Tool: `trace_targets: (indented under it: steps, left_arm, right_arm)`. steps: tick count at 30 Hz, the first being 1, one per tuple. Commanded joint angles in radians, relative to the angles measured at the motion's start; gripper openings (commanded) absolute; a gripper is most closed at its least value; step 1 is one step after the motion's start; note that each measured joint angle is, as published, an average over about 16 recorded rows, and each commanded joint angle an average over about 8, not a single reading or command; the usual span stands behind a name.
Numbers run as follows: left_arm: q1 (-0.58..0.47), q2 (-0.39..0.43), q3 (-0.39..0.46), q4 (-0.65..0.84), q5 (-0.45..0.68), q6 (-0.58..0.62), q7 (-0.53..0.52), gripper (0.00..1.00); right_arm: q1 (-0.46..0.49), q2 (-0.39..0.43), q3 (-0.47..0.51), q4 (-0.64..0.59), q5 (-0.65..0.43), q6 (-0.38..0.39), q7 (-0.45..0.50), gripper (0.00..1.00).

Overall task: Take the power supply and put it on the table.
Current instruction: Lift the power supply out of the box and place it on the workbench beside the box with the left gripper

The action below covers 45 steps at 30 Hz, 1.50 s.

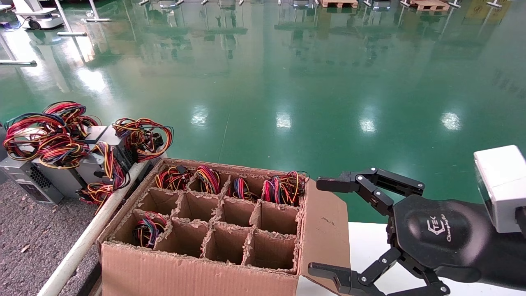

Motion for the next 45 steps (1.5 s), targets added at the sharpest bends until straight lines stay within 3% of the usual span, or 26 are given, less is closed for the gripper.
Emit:
trace_targets:
  steps: [1, 29, 45]
  left_arm:
    - [0.0, 0.0, 0.0, 0.0, 0.0, 0.0, 0.0, 0.0]
    - [-0.073, -0.008, 0.048, 0.08, 0.068, 0.152, -0.053, 0.0]
    - [-0.145, 0.03, 0.061, 0.207, 0.086, 0.163, -0.063, 0.0]
  right_arm:
    - [0.0, 0.0, 0.0, 0.0, 0.0, 0.0, 0.0, 1.0]
    - [0.0, 0.0, 0.0, 0.0, 0.0, 0.0, 0.0, 1.0]
    - [0.0, 0.0, 0.0, 0.0, 0.0, 0.0, 0.0, 1.0]
